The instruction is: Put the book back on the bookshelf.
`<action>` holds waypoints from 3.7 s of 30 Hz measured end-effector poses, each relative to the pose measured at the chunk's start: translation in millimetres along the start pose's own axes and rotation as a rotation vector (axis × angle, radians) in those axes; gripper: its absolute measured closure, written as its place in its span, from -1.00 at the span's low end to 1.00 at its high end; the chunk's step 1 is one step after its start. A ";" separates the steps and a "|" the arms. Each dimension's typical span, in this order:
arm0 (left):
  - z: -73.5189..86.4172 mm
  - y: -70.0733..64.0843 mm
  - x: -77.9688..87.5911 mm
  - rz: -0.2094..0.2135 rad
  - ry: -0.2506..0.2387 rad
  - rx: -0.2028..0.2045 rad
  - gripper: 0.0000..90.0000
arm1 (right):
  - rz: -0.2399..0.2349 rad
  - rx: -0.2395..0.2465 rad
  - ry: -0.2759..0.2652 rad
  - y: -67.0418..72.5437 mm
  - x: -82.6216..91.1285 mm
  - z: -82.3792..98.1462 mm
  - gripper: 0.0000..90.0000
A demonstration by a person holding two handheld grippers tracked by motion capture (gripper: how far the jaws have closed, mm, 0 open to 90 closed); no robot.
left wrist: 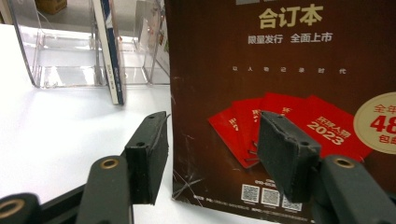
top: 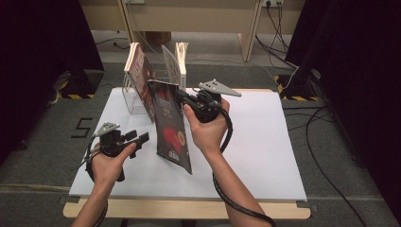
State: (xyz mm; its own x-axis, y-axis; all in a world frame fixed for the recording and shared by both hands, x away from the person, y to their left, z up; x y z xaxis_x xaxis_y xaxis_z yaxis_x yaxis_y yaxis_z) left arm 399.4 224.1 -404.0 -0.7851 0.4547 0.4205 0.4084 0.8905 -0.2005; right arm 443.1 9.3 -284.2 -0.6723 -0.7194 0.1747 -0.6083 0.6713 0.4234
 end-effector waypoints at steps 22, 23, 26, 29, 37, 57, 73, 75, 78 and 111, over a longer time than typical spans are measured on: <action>-42.4 -46.2 16.4 0.082 -0.130 -0.101 -0.04 | 0.008 0.018 -0.048 9.1 -15.7 -3.5 0.95; -45.1 -49.9 16.1 0.085 -0.136 -0.111 -0.04 | 0.005 0.023 -0.055 8.8 -16.6 -3.7 0.95; -49.0 -58.1 13.4 0.095 -0.141 -0.129 -0.05 | 0.011 0.021 -0.059 9.3 -18.4 -4.0 0.95; -51.9 -67.0 7.2 0.108 -0.142 -0.141 -0.06 | 0.011 0.024 -0.064 10.1 -19.6 -4.4 0.95; -64.0 -79.2 -6.9 0.098 -0.148 -0.157 -0.11 | 0.027 0.031 -0.080 11.2 -25.9 -5.9 0.95; -78.0 -91.4 -32.9 -0.034 -0.107 -0.234 -0.12 | 0.076 0.068 -0.073 14.7 -29.2 -6.1 0.95; -67.1 -93.9 -29.3 -0.053 -0.101 -0.219 0.46 | 0.048 0.089 -0.039 21.6 -33.2 -2.7 0.92; -65.2 -92.8 -26.0 -0.060 -0.098 -0.221 0.52 | 0.037 0.090 -0.036 23.1 -34.2 -1.2 0.91; -63.3 -90.1 -20.2 -0.062 -0.098 -0.216 0.59 | 0.026 0.093 -0.025 25.9 -34.1 0.7 0.90; -53.2 -7.1 36.8 0.014 -0.155 -0.250 0.93 | 0.205 0.039 -0.089 -88.5 56.9 -2.2 0.46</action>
State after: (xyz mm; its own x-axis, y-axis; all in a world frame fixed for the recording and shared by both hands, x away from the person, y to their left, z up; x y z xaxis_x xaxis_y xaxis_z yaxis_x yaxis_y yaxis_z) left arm 392.4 233.8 -340.0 -0.8324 0.4810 0.2754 0.5068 0.8617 0.0269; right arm 459.6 -91.4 -309.8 -0.8173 -0.5494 0.1737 -0.4697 0.8098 0.3516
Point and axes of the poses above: each handheld gripper's, and its own axes: x roughly backward along the jaws, z roughly out of its underside, y roughly to its left, the point moved 5 cm from there along -x, roughly forward along the jaws, and after that the axes turned 8 degrees about -x, right-handed, at the moved point
